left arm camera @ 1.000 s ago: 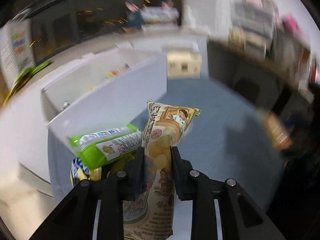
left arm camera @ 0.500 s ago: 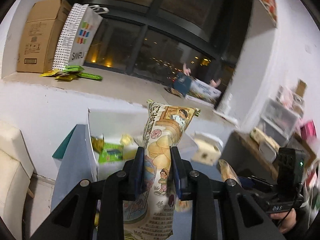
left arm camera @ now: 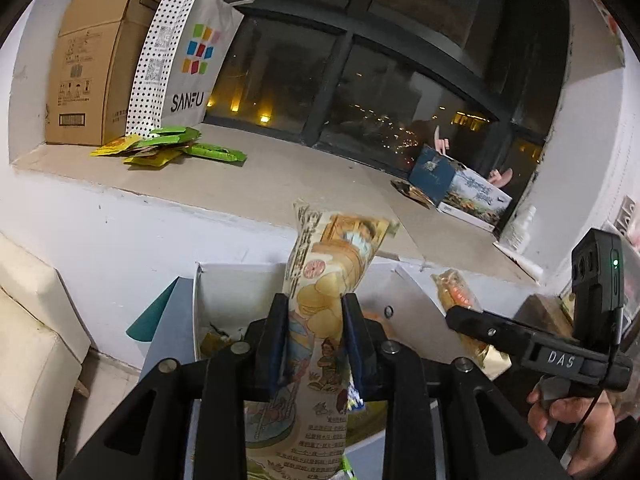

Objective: Organize snacks
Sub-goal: 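Carry both packs into the white box and open both grippers, then move both grippers back over the remaining snacks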

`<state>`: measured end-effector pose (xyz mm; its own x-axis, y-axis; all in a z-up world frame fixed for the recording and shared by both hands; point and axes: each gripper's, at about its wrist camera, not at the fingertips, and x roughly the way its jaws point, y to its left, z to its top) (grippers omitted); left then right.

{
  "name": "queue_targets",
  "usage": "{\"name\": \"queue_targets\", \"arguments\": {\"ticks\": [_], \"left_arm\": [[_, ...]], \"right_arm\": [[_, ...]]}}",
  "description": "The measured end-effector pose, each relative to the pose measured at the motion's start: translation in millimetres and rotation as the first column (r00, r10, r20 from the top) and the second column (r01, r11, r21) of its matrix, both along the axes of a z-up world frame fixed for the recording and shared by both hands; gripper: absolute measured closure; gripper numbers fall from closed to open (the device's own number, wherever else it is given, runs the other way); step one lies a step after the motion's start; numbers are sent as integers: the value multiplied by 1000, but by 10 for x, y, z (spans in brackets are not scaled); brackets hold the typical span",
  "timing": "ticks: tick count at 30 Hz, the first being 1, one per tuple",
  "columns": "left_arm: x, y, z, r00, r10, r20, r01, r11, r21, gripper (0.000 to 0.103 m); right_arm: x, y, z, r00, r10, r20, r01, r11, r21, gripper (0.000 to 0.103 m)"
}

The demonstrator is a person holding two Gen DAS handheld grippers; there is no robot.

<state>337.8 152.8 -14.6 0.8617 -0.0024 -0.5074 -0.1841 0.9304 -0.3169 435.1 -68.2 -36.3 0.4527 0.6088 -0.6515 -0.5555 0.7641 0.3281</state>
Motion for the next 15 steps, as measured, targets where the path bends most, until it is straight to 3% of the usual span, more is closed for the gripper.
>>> {"name": "queue_targets", "arguments": {"ticks": [1, 2, 3, 5, 15], "left_arm": [[40, 11, -9, 1000, 4, -12, -4, 1000, 9, 27], [73, 32, -22, 1000, 5, -26, -5, 1000, 11, 9], [66, 59, -32, 1000, 6, -21, -6, 1000, 8, 0], [33, 93, -57, 1000, -20, -10, 21, 1000, 14, 0], [-274, 56, 3, 998, -56, -16, 57, 997, 61, 0]], "right_arm": [[46, 37, -16, 1000, -2, -3, 2, 1000, -4, 26], [99, 72, -34, 1000, 5, -12, -5, 1000, -2, 24], [145, 97, -52, 1000, 3, -27, -3, 1000, -2, 16], [191, 120, -97, 999, -14, -50, 13, 1000, -20, 0], [-3, -29, -24, 1000, -21, 1, 21, 1000, 5, 0]]}}
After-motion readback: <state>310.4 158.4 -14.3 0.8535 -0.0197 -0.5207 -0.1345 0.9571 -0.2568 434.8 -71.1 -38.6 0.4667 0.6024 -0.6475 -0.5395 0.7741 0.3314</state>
